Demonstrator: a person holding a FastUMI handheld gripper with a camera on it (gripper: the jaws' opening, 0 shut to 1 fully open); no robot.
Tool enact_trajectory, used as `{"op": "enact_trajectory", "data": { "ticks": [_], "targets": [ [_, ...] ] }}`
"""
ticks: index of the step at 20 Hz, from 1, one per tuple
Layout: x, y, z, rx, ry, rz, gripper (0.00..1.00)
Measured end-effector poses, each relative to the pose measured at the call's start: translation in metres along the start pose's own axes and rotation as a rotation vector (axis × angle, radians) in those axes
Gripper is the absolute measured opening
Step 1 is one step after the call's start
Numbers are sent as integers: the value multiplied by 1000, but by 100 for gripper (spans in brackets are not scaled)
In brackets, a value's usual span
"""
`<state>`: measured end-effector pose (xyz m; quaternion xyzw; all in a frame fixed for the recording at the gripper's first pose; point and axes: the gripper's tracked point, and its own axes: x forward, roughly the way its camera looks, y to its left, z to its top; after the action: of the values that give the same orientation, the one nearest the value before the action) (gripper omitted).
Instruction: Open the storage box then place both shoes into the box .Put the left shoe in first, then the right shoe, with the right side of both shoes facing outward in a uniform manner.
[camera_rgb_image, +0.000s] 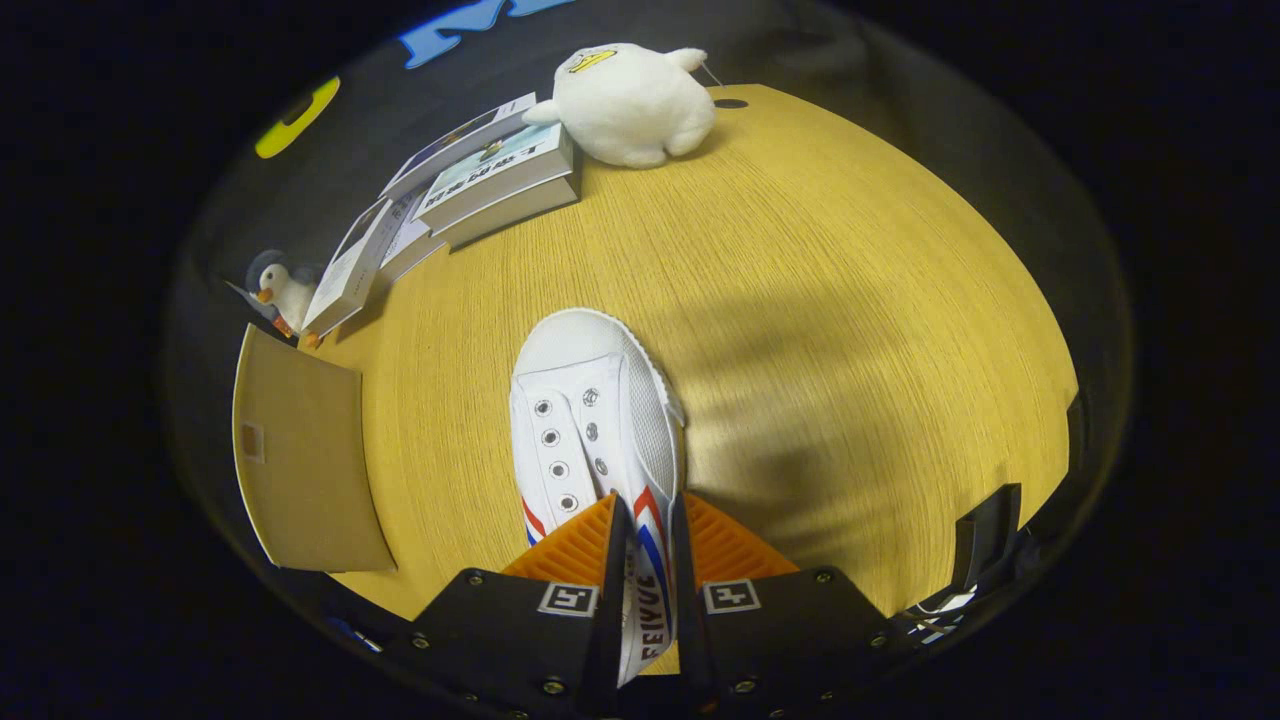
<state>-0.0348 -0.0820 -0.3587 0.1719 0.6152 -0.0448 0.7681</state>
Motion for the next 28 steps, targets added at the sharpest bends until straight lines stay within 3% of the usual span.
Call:
{"op": "enact_trajectory", "data": {
  "ticks": [1,2,5,12,28],
  "targets": [
    [-2,-5,7,17,-27,-23,24],
    [-3,-2,0,40,-5,-8,4],
    [-11,7,-3,110,6,50,3],
    [-44,41,4,126,-25,136,3],
    [-121,181,25,32,-88,282,3]
  ]
}}
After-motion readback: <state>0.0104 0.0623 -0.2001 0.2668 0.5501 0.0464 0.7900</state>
